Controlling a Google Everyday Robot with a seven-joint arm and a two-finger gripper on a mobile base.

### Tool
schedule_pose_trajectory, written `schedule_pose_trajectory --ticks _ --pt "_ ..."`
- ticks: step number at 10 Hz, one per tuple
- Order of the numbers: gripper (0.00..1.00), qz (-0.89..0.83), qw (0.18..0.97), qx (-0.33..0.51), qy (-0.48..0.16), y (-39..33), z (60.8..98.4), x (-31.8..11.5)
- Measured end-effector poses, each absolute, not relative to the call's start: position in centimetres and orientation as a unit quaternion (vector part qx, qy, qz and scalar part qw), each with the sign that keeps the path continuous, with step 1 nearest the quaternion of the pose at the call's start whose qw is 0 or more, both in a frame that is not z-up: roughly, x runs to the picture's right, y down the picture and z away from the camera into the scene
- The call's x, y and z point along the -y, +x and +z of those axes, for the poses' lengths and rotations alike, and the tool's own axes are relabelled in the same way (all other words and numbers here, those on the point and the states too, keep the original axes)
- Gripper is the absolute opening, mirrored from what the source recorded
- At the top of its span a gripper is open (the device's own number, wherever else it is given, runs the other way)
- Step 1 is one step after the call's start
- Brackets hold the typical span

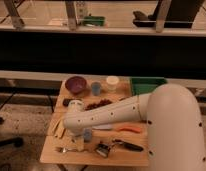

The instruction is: Place sponge in tray

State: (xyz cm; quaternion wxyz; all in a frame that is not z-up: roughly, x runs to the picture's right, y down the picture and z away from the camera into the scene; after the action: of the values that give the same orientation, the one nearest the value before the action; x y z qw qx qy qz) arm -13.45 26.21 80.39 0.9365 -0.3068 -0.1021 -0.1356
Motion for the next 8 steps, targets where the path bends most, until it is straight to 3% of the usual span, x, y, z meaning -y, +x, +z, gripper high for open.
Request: schedule_pose_trajectory --ticks 3,7,8 --pt "0.75 -0.124 0.940 0.105 -0.299 -12.1 80.2 -26.1" --pt "0.35 -0.116 0.950 0.100 -0.273 -11.9 78.3 -24.1" --pt "0.20 -0.121 0.952 0.094 -0.266 -12.0 77.8 -23.4"
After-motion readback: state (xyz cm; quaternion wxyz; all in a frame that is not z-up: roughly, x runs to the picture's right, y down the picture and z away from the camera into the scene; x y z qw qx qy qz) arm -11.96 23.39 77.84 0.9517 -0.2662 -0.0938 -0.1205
